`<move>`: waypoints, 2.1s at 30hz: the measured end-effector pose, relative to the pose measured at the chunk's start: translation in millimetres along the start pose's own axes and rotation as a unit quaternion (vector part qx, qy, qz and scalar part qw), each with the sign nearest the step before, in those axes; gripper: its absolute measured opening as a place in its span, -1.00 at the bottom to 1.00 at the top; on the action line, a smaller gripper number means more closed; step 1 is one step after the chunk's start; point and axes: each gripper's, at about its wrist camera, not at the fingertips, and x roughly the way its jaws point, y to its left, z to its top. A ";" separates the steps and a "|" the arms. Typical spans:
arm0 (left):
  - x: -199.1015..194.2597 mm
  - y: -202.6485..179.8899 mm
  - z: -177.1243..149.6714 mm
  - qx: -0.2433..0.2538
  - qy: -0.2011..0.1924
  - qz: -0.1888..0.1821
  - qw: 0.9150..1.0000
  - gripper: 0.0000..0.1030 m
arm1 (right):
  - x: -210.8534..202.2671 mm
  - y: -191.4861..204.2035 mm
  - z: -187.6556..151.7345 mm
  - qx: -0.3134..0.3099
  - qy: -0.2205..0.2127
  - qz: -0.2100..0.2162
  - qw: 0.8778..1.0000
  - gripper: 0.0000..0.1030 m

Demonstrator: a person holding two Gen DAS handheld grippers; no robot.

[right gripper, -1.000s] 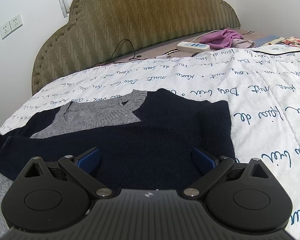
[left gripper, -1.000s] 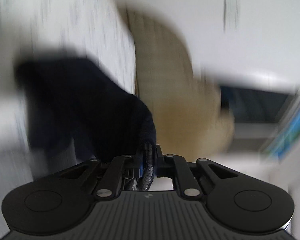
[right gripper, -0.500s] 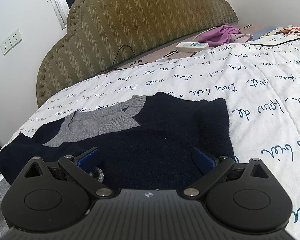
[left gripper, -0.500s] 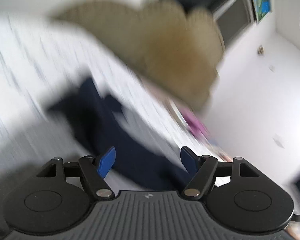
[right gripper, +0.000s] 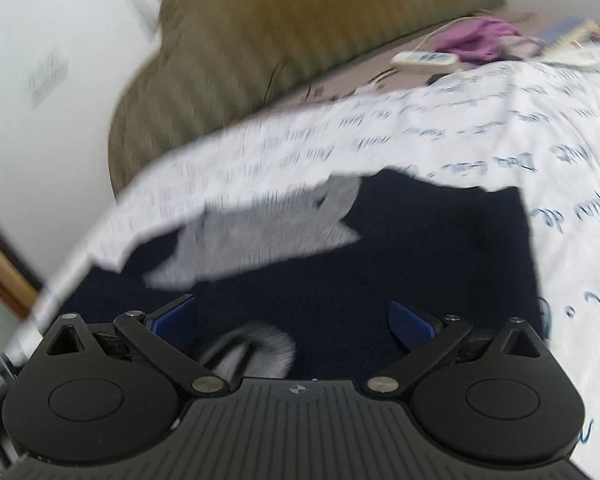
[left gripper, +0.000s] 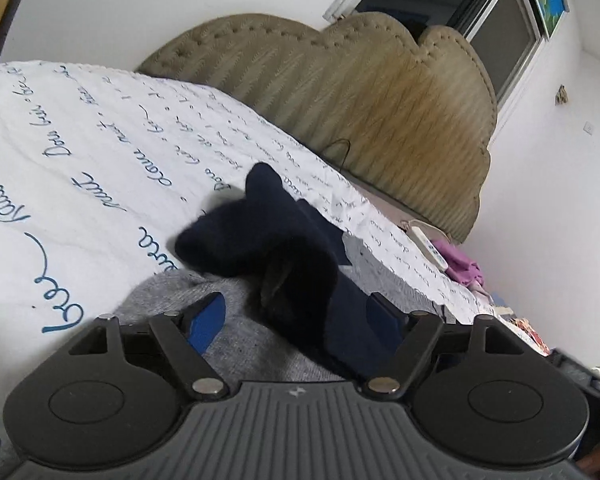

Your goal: Fold small clothes

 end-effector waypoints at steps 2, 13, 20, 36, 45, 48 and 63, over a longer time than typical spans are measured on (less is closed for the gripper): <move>1.4 1.9 4.2 -0.002 0.001 -0.002 1.000 0.55 | 2.8 15.6 -2.4 -0.041 0.007 0.004 0.999 0.98; 1.8 2.3 3.8 -0.005 0.001 -0.006 1.000 0.61 | 9.7 21.2 -10.8 0.004 0.035 0.059 0.998 -0.64; -13.8 -5.4 3.5 0.024 -0.031 -0.023 0.999 0.71 | -44.1 10.6 37.3 0.095 -0.063 0.135 0.984 -0.66; 7.6 36.6 61.4 -0.170 -0.004 -0.016 0.985 0.71 | -111.8 -37.7 37.0 0.122 -0.114 0.146 0.975 -0.67; 88.4 31.5 104.6 -0.091 0.113 0.031 0.989 0.71 | -77.4 -95.8 0.4 0.155 -0.037 0.029 0.987 -0.66; 114.0 8.9 109.1 -0.015 0.162 0.032 0.986 0.70 | -73.5 -102.0 -2.2 0.162 -0.032 0.027 0.986 -0.66; 139.1 -44.4 106.0 0.195 0.143 0.084 0.967 -0.86 | -63.7 -98.6 5.6 0.147 -0.016 0.020 0.989 -0.67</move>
